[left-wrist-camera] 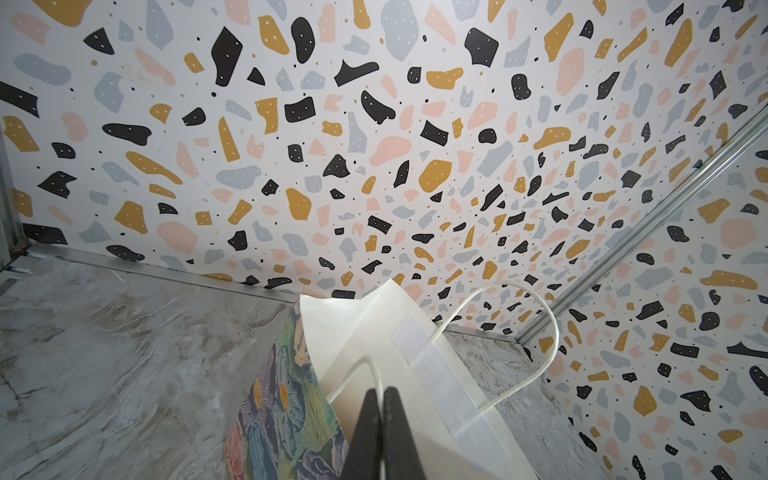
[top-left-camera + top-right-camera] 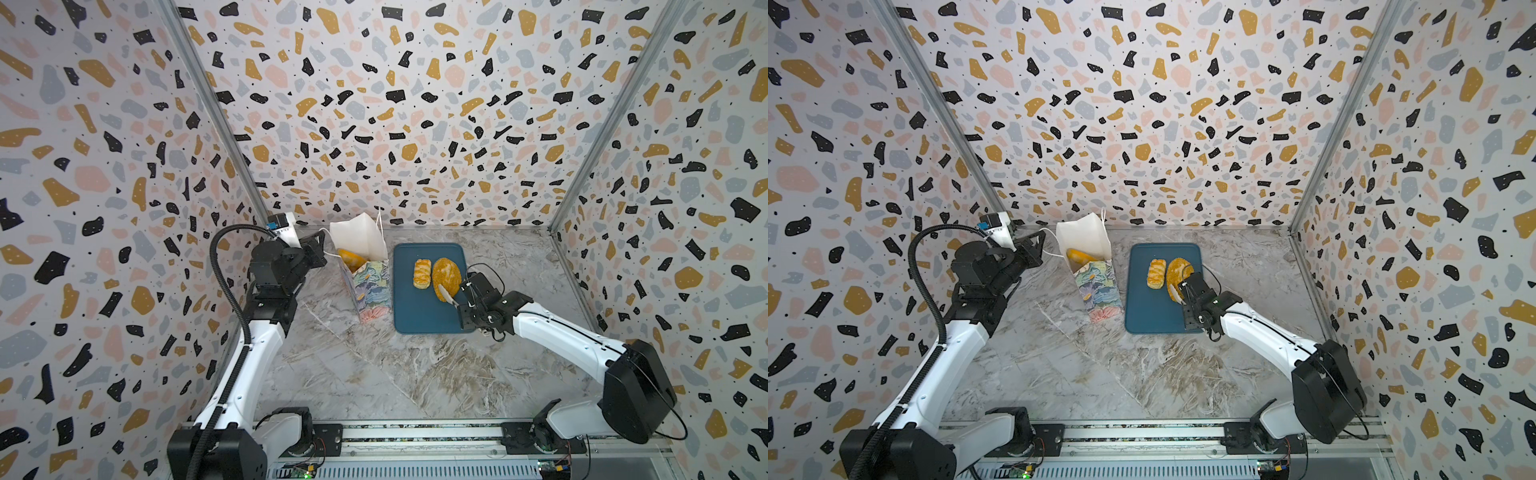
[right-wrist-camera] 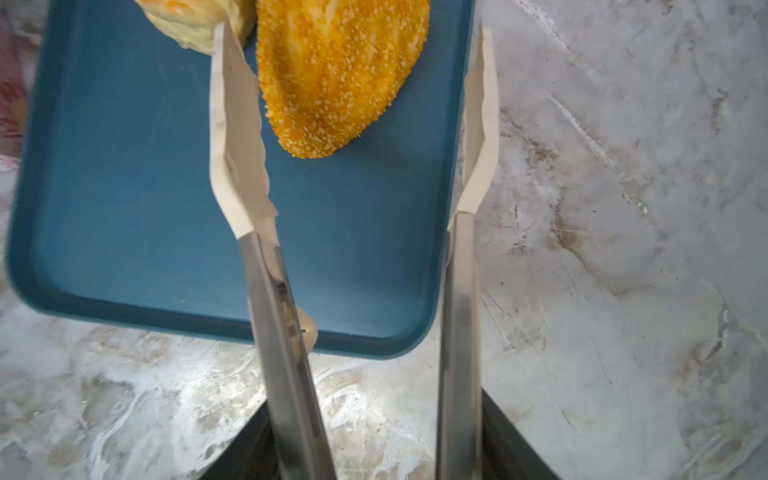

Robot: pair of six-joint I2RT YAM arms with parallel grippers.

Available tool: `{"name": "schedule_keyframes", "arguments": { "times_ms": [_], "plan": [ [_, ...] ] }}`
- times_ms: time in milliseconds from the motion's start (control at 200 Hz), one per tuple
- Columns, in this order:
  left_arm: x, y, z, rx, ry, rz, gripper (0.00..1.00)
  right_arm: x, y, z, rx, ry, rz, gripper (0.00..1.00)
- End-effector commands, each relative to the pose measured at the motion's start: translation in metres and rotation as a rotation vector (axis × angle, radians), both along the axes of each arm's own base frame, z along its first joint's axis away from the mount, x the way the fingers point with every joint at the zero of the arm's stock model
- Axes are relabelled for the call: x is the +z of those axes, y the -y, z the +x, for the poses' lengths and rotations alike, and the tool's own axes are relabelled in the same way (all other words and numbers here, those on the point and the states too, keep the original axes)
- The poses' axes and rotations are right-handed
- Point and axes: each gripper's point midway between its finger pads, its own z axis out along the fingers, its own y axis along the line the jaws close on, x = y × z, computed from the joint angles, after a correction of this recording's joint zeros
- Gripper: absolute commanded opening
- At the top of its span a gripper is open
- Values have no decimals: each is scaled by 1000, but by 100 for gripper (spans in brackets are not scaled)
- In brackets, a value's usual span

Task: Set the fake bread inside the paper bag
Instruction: 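Open the tongs around the sugar-coated bread with the right gripper, then close the tongs on the sugar-coated bread with the right gripper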

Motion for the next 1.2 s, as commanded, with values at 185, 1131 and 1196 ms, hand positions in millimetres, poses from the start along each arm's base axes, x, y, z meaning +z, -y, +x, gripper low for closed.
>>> {"name": "schedule_keyframes", "arguments": {
  "times_ms": [185, 1131, 1196],
  "plan": [
    [23, 3, -5, -12, 72, 8, 0, 16, -12, 30, 15, 32, 9, 62],
    [25, 5, -6, -24, 81, -4, 0, -8, -24, 68, -33, -83, 63, 67],
    [25, 5, -7, -25, 81, -3, 0, -9, -24, 69, -33, -86, 65, 66]
  ]
}}
